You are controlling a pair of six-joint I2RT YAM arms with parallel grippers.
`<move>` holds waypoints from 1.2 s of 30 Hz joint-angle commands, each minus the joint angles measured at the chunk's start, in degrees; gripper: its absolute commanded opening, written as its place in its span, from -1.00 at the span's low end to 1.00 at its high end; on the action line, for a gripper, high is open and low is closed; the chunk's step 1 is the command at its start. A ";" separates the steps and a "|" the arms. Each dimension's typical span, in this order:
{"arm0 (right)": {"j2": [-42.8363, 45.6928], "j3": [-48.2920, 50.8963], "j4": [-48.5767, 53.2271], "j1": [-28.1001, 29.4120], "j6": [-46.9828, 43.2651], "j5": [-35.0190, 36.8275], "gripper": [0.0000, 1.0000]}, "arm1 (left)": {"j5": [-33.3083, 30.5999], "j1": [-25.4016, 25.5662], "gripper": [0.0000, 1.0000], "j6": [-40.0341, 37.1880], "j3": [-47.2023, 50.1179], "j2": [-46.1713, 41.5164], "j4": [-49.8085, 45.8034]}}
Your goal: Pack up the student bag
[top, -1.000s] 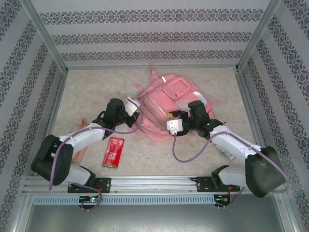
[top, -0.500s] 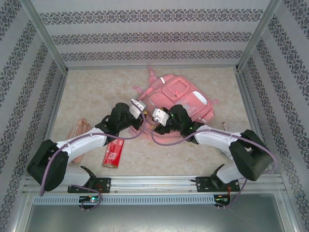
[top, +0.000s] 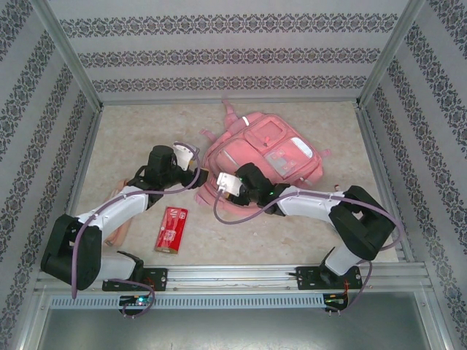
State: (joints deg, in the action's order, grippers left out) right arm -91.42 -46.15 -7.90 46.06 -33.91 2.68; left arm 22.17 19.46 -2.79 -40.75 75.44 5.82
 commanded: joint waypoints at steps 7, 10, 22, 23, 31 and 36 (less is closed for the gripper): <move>6.66 -2.65 12.08 -7.88 -15.58 -13.08 -1.00 | 13.93 -0.22 0.27 -12.90 -4.39 1.76 -9.57; 9.85 -2.38 11.75 -11.28 -16.33 -17.67 -1.00 | 18.39 0.18 0.24 -9.35 -5.46 4.41 -8.08; 16.05 -0.43 8.21 -15.37 -15.33 -25.74 -1.00 | 17.47 6.11 0.28 -1.44 -5.97 7.98 2.22; 16.07 -0.34 7.76 -15.52 -14.41 -25.93 -1.00 | 16.56 6.84 0.28 -1.03 -6.33 8.73 1.92; 16.01 -0.09 7.37 -15.74 -12.94 -27.75 -1.00 | 7.24 9.56 0.21 4.86 -6.59 14.20 3.20; 16.85 0.35 7.24 -15.74 -12.36 -29.79 -1.00 | 5.64 9.54 0.15 4.91 -8.66 16.81 3.02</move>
State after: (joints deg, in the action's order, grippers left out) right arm -76.86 -46.30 3.20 30.11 -47.53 -20.71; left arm 30.65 28.56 0.67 -47.16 90.70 6.15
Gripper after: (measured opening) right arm 0.045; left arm 0.576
